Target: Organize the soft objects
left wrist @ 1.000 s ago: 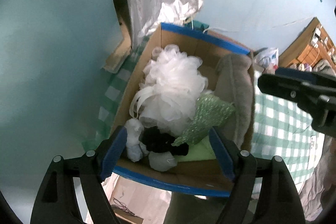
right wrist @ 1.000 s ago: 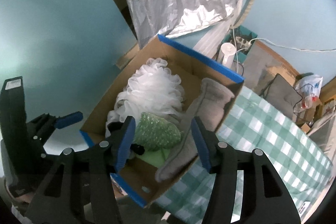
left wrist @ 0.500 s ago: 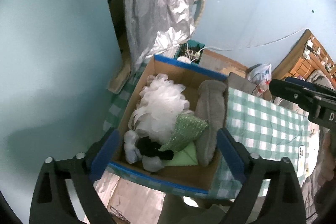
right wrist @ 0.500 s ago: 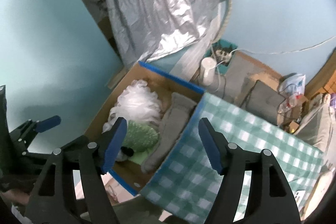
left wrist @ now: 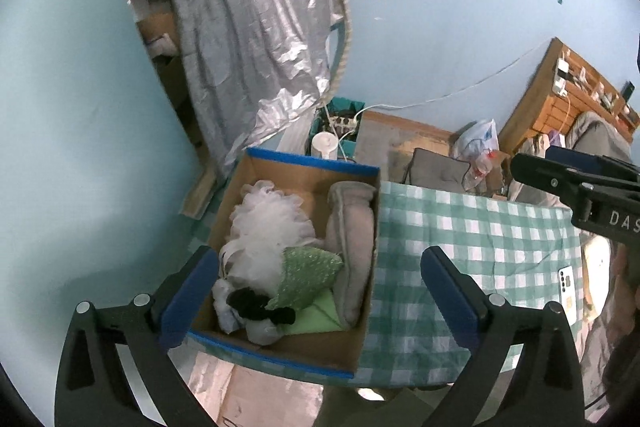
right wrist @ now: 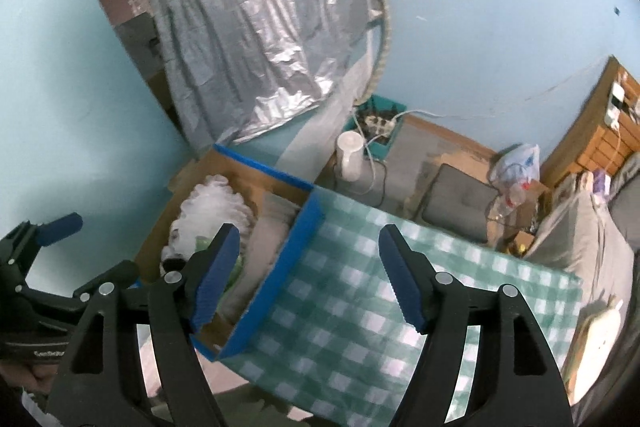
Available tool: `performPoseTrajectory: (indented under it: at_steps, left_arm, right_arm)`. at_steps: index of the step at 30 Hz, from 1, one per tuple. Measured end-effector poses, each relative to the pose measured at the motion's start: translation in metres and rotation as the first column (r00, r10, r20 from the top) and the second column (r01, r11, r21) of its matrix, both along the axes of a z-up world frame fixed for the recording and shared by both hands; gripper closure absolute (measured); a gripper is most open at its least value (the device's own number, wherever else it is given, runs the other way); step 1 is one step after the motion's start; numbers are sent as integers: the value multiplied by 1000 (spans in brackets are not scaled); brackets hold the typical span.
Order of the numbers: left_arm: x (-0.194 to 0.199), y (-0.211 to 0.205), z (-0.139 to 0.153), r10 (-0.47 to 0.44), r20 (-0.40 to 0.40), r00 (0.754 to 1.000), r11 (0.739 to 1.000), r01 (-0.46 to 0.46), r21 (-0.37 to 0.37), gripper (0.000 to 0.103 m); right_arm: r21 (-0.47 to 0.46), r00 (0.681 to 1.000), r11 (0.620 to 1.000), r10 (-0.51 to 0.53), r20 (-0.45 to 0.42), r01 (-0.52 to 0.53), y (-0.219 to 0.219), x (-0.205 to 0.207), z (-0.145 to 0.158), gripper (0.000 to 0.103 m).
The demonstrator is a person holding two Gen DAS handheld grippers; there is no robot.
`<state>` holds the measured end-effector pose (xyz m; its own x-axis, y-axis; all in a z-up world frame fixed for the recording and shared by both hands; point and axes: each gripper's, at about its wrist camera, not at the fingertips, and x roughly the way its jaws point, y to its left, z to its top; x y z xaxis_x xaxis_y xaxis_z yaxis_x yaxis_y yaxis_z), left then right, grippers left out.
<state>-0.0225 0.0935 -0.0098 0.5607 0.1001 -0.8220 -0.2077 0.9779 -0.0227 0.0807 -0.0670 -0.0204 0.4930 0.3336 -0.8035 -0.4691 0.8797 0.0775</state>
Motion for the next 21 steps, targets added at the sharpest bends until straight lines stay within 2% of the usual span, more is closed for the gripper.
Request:
performPoseTrajectory:
  at_steps: [9, 21]
  left_arm:
    - [4, -21, 14, -22, 20, 1000, 1000, 21, 21, 1]
    - [3, -40, 17, -29, 12, 999, 999, 29, 41, 1]
  right_arm:
    - [18, 999, 999, -48, 7, 48, -32, -4, 11, 32]
    - [37, 999, 999, -36, -5, 36, -41, -8, 12, 32]
